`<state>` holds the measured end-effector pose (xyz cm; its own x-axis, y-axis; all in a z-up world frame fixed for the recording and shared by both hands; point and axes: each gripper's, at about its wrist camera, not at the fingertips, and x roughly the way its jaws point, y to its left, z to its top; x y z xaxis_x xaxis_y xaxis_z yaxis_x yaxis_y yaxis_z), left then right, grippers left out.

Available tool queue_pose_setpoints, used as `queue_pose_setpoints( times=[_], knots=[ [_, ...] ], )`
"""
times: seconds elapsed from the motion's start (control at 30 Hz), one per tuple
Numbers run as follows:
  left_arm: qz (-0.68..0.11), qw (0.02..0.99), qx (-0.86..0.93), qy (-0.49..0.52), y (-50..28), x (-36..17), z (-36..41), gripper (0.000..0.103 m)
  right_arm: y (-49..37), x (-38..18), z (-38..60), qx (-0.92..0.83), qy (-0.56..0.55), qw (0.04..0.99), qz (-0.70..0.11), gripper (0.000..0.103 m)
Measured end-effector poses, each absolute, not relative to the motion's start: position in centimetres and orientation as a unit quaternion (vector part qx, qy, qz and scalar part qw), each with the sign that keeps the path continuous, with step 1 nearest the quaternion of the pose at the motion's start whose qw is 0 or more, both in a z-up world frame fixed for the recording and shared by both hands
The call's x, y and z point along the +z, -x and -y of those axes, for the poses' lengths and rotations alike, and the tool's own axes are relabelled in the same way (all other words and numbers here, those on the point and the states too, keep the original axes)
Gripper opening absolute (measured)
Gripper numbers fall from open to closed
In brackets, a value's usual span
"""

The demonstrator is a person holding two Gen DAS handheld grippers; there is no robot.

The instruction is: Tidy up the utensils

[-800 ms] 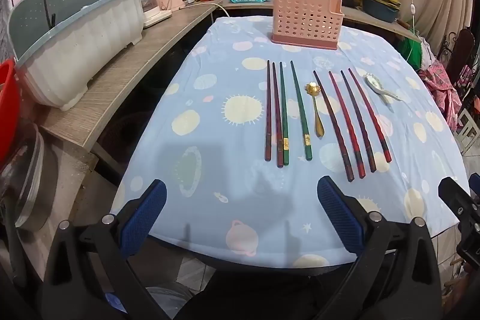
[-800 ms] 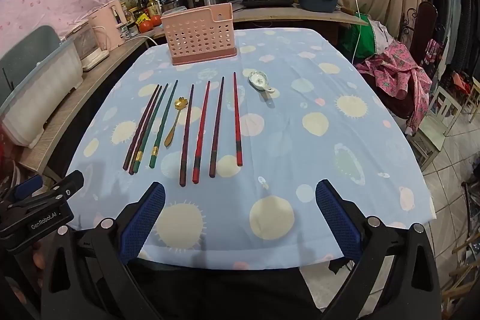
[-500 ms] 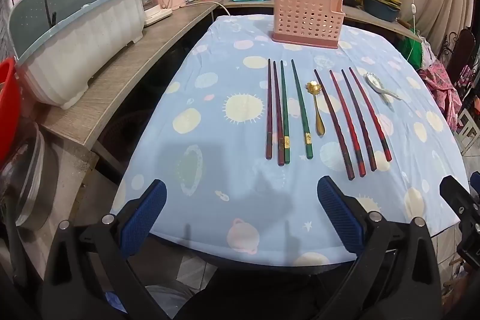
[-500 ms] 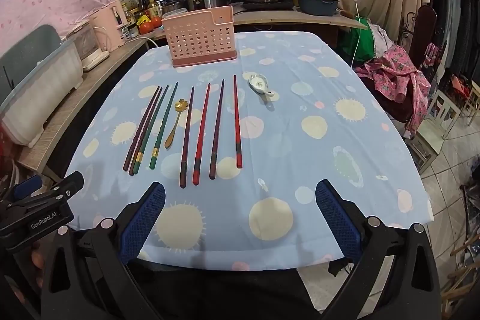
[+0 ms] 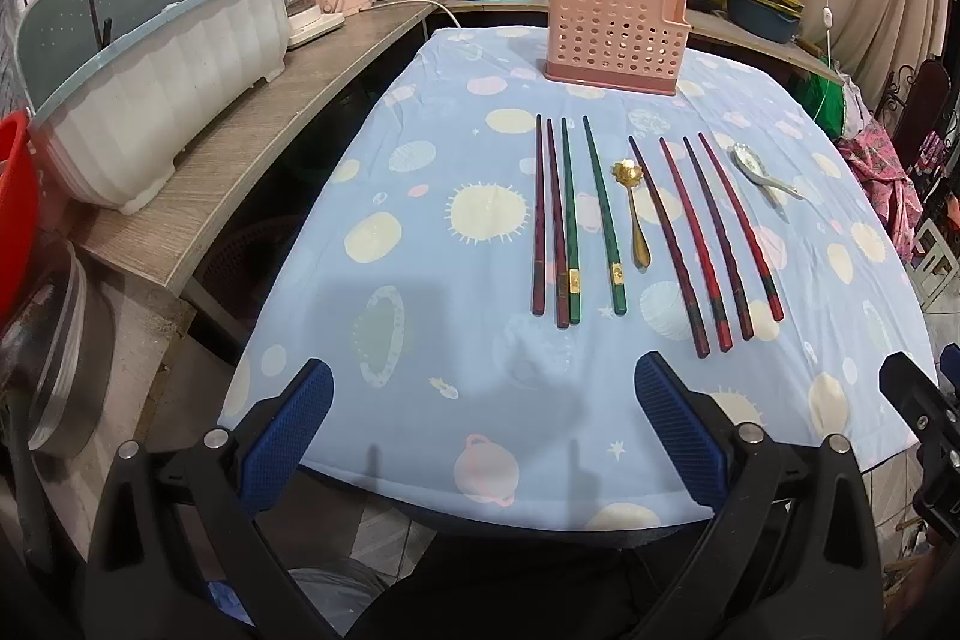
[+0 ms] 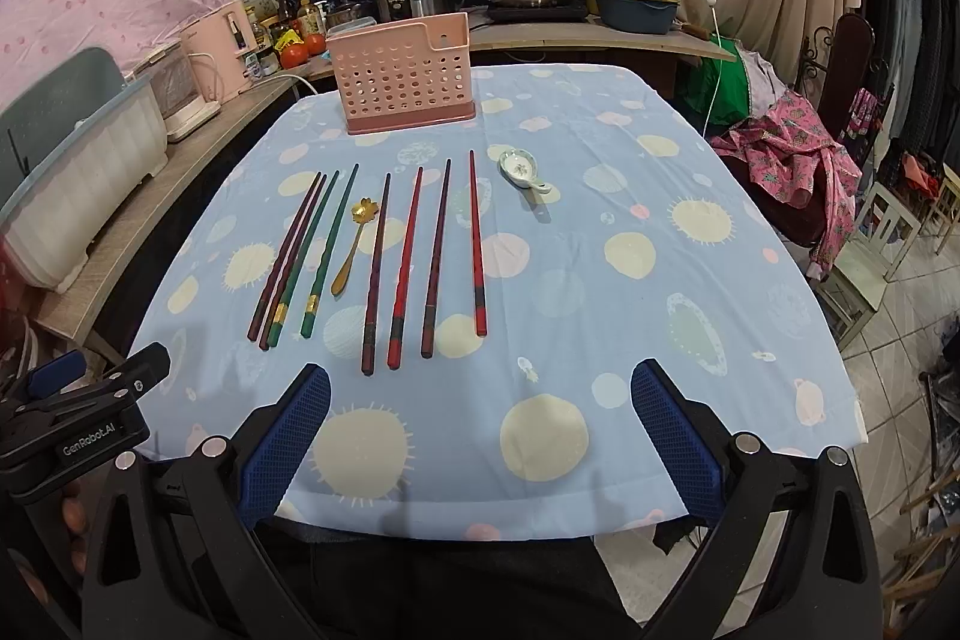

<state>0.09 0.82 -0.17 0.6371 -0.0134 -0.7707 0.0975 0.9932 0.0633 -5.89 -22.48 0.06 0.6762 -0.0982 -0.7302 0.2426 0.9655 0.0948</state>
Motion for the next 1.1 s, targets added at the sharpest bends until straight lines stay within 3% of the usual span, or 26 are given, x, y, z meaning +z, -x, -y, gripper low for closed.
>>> queue_pose_setpoints(
  times=[1.1],
  knots=[
    [-0.425, 0.903, -0.029, -0.049, -0.13, -0.18, -0.42, 0.096, 5.84, 0.08, 22.35, -0.094, -0.091, 0.911, -0.391, 0.096]
  ],
)
